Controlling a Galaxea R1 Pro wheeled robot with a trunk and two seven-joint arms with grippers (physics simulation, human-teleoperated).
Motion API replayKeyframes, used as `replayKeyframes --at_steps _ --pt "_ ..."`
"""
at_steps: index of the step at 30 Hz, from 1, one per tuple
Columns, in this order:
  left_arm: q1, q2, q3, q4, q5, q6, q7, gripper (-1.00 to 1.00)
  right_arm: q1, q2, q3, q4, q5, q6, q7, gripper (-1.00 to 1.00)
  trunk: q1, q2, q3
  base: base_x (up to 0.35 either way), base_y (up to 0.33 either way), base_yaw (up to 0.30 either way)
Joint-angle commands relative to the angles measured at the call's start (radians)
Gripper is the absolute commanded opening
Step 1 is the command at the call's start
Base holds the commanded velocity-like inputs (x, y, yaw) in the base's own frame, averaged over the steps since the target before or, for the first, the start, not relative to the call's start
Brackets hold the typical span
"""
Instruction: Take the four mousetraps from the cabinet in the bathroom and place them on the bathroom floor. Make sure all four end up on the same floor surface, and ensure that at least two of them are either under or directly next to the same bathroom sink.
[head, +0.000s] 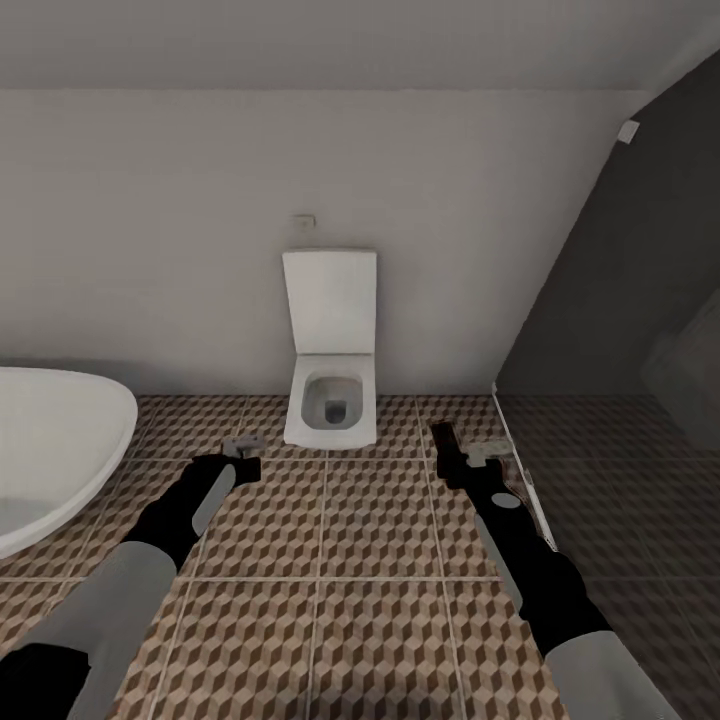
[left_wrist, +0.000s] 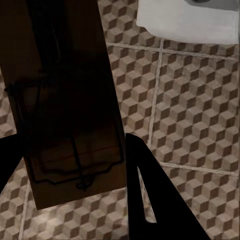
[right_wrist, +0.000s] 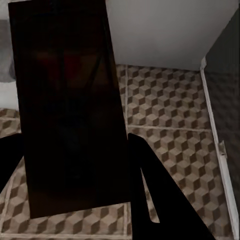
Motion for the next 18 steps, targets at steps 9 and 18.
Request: replayKeyframes --at_steps 9,18 --pt "0.003 0.015 -0.009 0.071 0.008 -0.203 -0.035 -1.00 -0.002 0.003 0.003 0.396 -0.007 -0.418 0.095 -1.00 0.001 -0.002 -0.002 0.000 0.000 0.000" --pt "0.005 0.018 -0.028 0.371 0.005 -0.639 -0.277 -1.00 -0.002 0.000 0.000 0.612 -0.003 -0.721 0.121 -1.00 0.001 -0.002 -0.002 0.000 0.000 0.000"
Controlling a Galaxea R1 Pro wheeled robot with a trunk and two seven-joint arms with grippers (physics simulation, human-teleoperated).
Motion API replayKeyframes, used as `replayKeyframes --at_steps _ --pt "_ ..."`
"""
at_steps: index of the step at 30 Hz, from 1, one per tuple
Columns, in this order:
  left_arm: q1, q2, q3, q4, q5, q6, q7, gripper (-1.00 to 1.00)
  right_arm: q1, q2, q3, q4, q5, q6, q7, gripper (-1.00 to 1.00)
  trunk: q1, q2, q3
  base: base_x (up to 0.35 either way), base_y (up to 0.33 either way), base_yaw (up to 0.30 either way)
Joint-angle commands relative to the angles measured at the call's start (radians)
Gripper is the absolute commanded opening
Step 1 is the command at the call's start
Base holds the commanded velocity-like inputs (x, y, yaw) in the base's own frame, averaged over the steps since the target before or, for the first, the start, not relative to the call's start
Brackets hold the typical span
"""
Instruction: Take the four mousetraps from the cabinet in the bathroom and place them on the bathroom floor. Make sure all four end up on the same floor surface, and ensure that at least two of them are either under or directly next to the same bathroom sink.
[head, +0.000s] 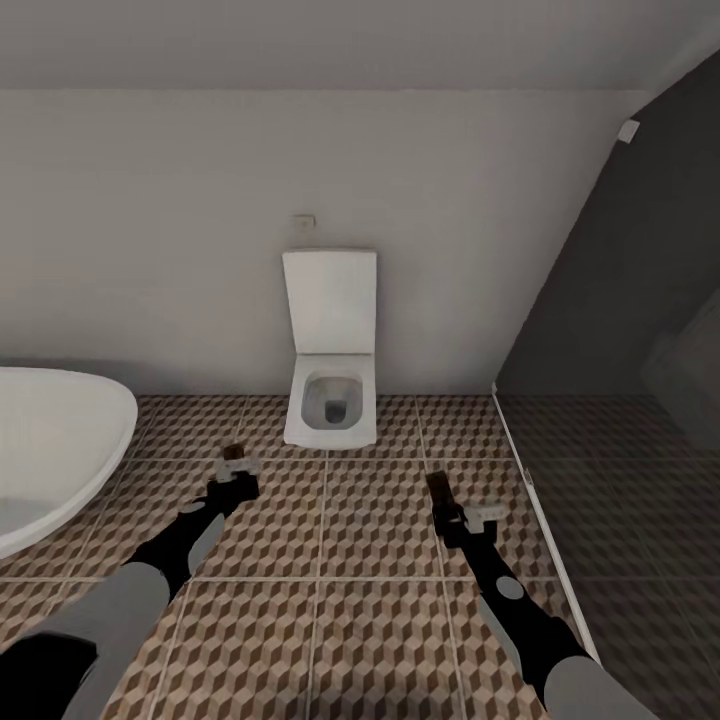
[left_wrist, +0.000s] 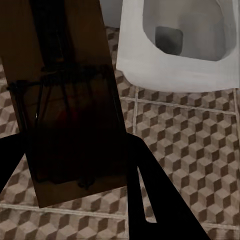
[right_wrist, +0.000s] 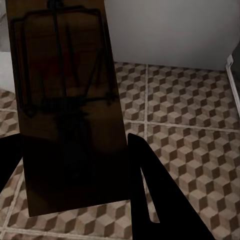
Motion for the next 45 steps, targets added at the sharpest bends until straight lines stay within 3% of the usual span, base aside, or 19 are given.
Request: replayKeyframes --at_steps 1,4,9,16,41,45 --pt "-0.001 0.001 -0.021 0.013 0.007 -0.007 -0.005 -1.00 -0.001 -0.001 0.006 0.002 -0.008 -0.004 -0.001 -1.00 0.000 -0.002 -0.001 0.000 0.000 0.000" --pt "-0.001 0.001 -0.072 0.039 0.008 -0.017 -0.010 -1.00 -0.001 -0.001 0.006 0.003 -0.008 0.004 -0.002 -1.00 0.000 -0.002 -0.001 0.000 0.000 0.000" --pt "-0.001 0.000 -0.093 0.048 0.008 -0.020 -0.011 -1.00 -0.001 -0.002 0.007 0.001 -0.006 0.017 0.000 -1.00 0.000 -0.002 -0.001 0.000 0.000 0.000" --pt "-0.001 -0.001 -0.097 0.058 0.009 -0.014 -0.010 -1.00 -0.001 -0.001 0.011 -0.058 -0.006 0.011 -0.002 -1.00 0.000 -0.002 -0.001 0.000 0.000 0.000" --pt "-0.001 -0.009 -0.098 0.093 0.009 -0.012 -0.005 -1.00 0.000 0.001 0.010 -0.066 -0.008 0.014 -0.006 -1.00 0.000 -0.002 -0.001 0.000 0.000 0.000" --pt "-0.001 -0.013 -0.098 0.093 0.009 -0.012 -0.005 -1.00 0.000 -0.001 0.009 -0.067 -0.007 0.012 -0.006 -1.00 0.016 -0.030 -0.014 0.000 0.000 0.000"
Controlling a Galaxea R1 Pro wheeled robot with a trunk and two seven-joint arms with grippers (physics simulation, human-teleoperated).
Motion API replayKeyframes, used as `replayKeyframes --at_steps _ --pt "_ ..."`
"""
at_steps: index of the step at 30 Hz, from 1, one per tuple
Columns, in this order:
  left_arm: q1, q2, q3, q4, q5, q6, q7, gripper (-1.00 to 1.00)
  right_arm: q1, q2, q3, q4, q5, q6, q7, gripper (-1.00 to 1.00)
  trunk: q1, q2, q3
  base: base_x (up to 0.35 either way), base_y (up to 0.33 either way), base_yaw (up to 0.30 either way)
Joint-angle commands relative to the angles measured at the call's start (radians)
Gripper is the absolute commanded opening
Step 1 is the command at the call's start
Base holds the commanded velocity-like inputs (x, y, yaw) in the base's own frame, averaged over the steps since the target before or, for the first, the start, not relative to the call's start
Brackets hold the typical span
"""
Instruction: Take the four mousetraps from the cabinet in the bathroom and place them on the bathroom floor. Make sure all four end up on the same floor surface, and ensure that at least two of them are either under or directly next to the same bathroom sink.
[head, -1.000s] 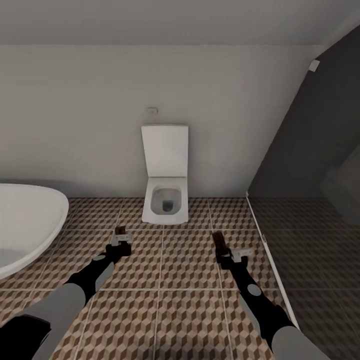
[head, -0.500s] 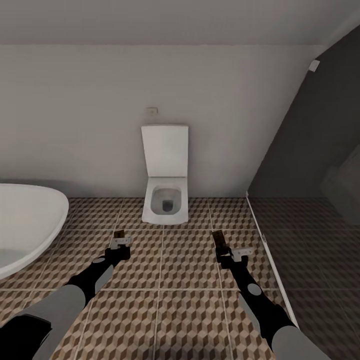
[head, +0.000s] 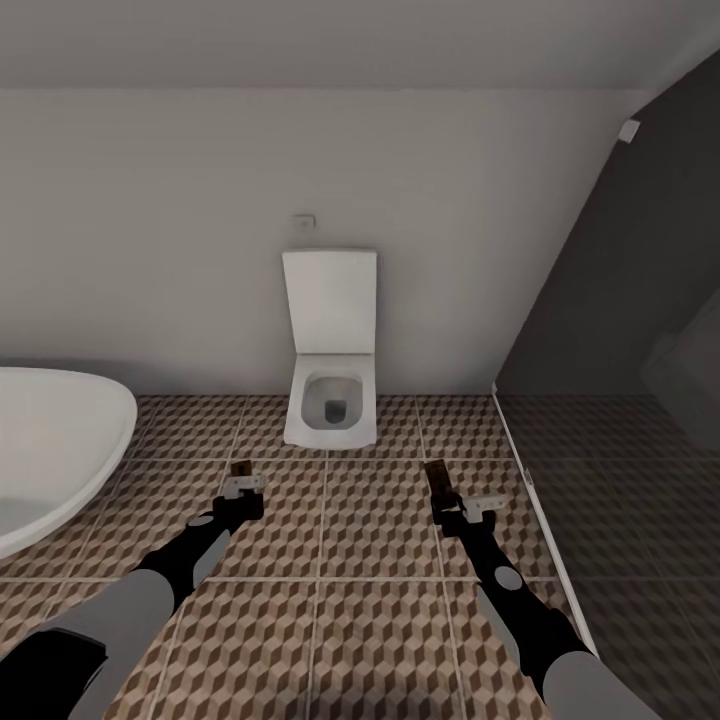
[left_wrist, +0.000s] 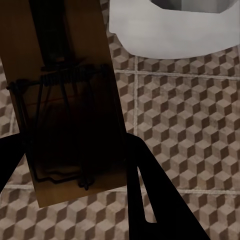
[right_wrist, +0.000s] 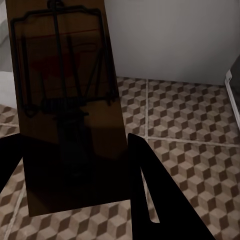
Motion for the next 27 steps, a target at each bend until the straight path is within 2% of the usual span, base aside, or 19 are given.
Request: replayKeyframes --at_steps 1,27 --pt "-0.001 0.000 -0.006 0.000 0.007 -0.002 -0.002 -1.00 -0.001 -0.001 0.006 0.000 -0.007 -0.003 -0.001 -1.00 0.004 -0.009 -0.005 0.000 0.000 0.000" --pt "-0.001 -0.006 -0.007 0.001 0.007 0.000 -0.002 -1.00 0.000 -0.001 0.005 -0.001 -0.007 -0.003 -0.002 -1.00 0.104 -0.191 -0.086 0.000 0.000 0.000"
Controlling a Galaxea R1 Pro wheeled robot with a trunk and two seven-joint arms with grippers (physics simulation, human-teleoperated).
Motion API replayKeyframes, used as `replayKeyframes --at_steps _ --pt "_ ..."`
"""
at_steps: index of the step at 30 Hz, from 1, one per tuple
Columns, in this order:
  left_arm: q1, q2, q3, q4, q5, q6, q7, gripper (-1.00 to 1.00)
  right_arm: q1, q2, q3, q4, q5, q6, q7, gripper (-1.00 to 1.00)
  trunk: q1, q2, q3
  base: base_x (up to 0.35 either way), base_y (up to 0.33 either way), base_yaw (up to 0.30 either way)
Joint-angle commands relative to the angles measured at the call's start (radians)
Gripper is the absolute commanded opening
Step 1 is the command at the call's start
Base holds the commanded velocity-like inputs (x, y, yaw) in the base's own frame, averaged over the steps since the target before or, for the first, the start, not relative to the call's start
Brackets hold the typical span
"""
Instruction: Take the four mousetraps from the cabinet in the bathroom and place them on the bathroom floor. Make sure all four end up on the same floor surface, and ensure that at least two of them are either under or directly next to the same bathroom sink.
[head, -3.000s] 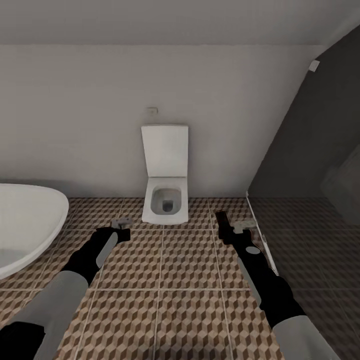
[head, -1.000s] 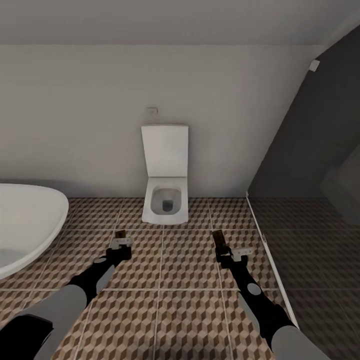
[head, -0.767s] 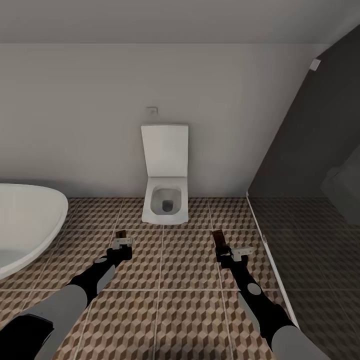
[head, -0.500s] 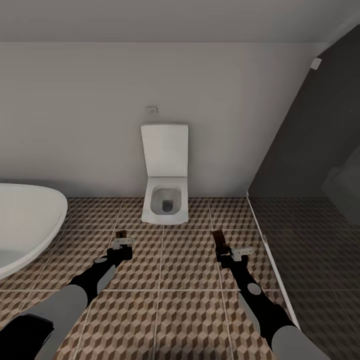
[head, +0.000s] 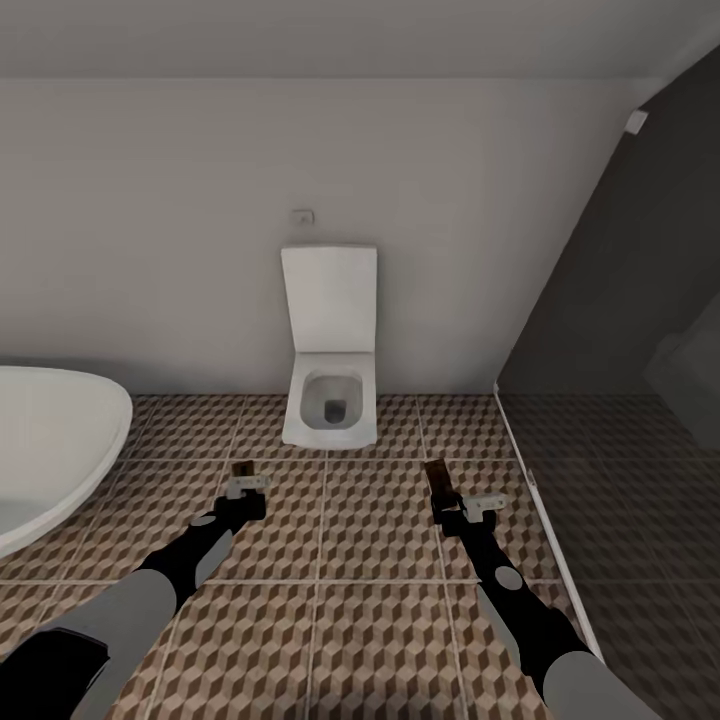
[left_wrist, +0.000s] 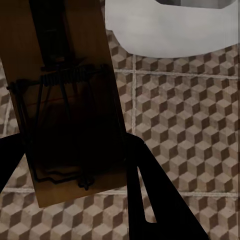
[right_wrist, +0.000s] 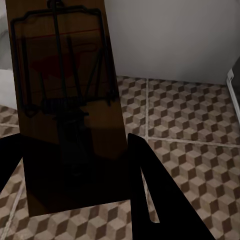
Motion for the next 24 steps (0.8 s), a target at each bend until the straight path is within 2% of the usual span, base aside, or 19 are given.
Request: replayKeyframes --at_steps 1,24 --pt "-0.001 0.000 -0.006 0.000 0.007 -0.002 -0.002 -1.00 -0.001 -0.001 0.006 0.001 -0.008 -0.003 -0.002 -1.00 0.004 -0.008 -0.005 0.000 0.000 0.000" --pt "-0.001 -0.003 -0.012 0.000 0.007 -0.002 -0.002 -1.00 -0.001 -0.003 0.006 0.000 -0.008 -0.002 -0.003 -1.00 0.092 -0.169 -0.110 0.000 0.000 0.000"
